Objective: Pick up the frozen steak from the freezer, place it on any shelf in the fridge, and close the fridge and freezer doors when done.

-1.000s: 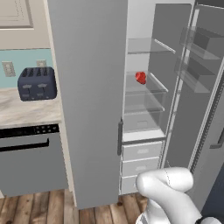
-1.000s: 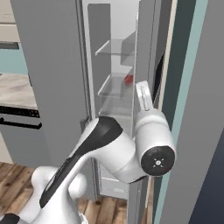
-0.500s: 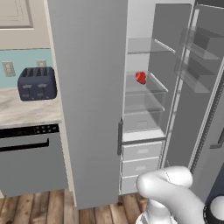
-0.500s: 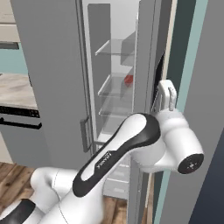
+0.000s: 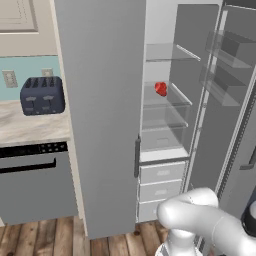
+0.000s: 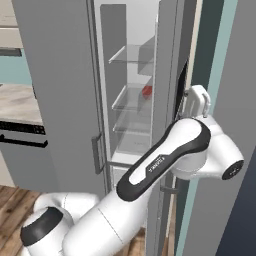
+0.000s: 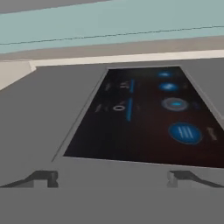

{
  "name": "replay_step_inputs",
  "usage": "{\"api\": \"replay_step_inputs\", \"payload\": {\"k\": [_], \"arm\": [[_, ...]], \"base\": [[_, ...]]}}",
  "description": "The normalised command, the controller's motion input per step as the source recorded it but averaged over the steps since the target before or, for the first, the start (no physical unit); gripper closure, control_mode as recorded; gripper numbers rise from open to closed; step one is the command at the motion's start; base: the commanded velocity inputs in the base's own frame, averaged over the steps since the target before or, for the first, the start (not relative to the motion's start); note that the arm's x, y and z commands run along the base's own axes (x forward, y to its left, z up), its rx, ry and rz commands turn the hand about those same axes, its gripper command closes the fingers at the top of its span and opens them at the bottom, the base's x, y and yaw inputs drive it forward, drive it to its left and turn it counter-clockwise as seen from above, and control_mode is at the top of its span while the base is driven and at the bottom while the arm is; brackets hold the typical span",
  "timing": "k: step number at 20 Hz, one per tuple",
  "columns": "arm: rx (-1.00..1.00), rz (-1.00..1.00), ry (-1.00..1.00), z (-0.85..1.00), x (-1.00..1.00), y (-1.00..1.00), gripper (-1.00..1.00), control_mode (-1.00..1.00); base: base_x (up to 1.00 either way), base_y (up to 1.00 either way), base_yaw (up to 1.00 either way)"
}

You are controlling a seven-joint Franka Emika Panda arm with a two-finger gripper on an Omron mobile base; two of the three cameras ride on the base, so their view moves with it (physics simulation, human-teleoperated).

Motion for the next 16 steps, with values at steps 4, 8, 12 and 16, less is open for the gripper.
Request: {"api": "replay_step_inputs", "payload": {"k": [4, 8, 12, 16], "arm": [[0.00, 0.11, 0.00, 0.05, 0.48, 0.22, -1.00, -1.00], [-0.03, 0.01, -0.01, 0.17, 0.14, 0.70, -1.00, -1.00], [-0.12, 0.00, -0.05, 0.24, 0.00, 0.96, -1.00, -1.00], [-0.13, 0.00, -0.07, 0.21, 0.00, 1.00, -1.00, -1.00]], "base": [[0.00, 0.00, 0.00], [0.00, 0.00, 0.00], [0.00, 0.00, 0.00], [0.00, 0.00, 0.00]]}}
